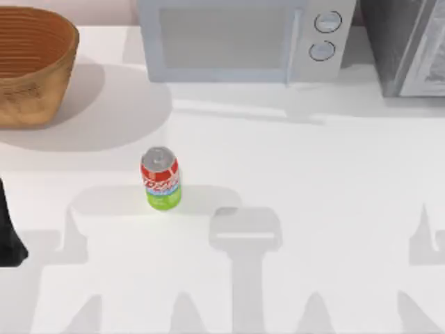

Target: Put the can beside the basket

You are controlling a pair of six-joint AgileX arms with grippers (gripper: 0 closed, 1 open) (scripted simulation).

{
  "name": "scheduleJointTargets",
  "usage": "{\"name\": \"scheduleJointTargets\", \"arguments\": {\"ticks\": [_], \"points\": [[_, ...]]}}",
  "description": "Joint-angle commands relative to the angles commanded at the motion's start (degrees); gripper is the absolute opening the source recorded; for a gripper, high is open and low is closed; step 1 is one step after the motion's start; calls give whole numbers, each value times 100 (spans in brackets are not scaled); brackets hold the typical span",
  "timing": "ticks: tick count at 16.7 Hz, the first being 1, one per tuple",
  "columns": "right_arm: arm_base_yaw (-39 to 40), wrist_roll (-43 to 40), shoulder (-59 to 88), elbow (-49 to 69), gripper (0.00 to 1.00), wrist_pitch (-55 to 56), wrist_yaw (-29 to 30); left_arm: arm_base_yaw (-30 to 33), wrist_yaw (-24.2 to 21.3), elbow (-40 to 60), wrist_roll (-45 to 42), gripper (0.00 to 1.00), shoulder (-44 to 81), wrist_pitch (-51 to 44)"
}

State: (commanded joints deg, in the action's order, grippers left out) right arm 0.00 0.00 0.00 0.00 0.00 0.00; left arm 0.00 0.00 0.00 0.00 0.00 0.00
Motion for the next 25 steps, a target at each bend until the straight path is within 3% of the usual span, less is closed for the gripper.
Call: {"name": "scheduleJointTargets", "arguments": {"ticks": [5, 9, 17, 25], "points": [[0, 0, 0, 0, 100, 0, 0, 147, -20, 316, -74, 100, 333, -160], [0, 0, 0, 0, 100, 0, 0, 581, -50, 1313, -325, 100, 1568, -842], [0, 0, 0, 0, 100, 0, 0, 1750, -41, 4173, -1138, 100, 5949, -3841], [0, 0, 0, 0, 100, 0, 0, 2563, -2, 7792, -1746, 100, 10198, -6721]]}}
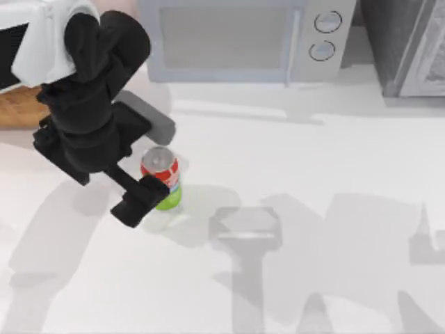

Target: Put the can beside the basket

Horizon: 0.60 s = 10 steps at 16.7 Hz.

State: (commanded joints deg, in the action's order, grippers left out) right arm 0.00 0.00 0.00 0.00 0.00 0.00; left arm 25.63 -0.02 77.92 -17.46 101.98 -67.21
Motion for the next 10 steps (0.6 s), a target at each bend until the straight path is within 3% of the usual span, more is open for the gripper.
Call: {"name": "scheduleJointTargets", "arguments": {"ticks": [5, 10], "points": [[0, 0, 0, 0, 100, 0, 0, 196, -12, 1985, -124, 100, 1435, -660], [0, 0, 0, 0, 100, 0, 0, 224, -16, 2691, -129, 100, 1852, -723]]}}
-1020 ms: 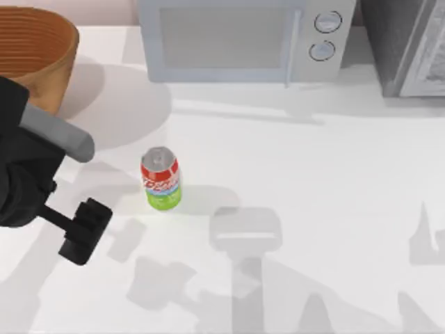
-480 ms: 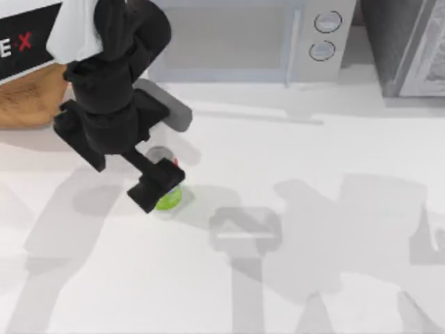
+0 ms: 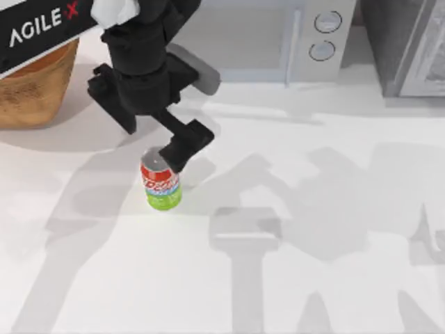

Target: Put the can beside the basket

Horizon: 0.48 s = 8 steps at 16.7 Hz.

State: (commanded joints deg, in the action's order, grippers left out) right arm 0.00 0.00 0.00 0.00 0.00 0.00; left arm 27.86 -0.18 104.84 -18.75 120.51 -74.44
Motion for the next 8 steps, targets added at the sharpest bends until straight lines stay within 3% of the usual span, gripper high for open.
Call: {"name": "scheduleJointTargets", "arguments": {"ticks": [8], "points": [[0, 0, 0, 0, 100, 0, 0, -11, 0, -347, -15, 100, 44, 387]]}}
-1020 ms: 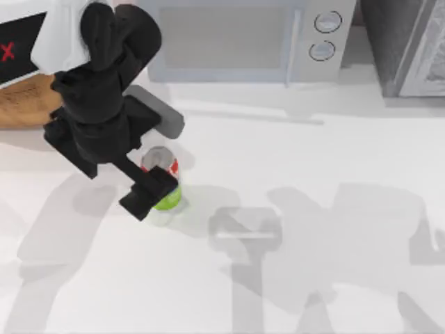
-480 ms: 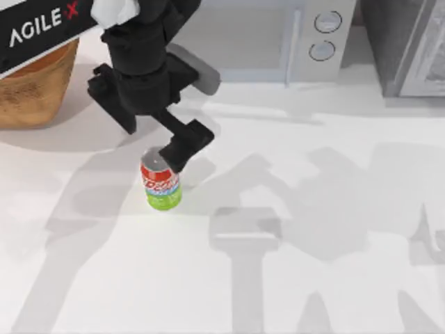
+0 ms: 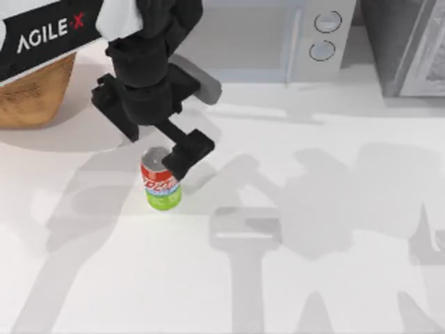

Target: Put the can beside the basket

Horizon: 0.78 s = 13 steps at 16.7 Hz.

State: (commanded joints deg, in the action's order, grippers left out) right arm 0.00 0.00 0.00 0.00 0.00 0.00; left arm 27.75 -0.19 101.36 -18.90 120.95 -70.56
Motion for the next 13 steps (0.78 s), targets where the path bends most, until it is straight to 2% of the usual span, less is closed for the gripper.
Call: {"name": "scheduleJointTargets", "arguments": {"ticks": [5, 9, 13], "points": [[0, 0, 0, 0, 100, 0, 0, 2, -1, -675, 4, 100, 148, 834], [0, 0, 0, 0, 100, 0, 0, 3, -1, -715, 4, 100, 157, 876], [0, 0, 0, 0, 100, 0, 0, 3, -1, -715, 4, 70, 157, 876]]}}
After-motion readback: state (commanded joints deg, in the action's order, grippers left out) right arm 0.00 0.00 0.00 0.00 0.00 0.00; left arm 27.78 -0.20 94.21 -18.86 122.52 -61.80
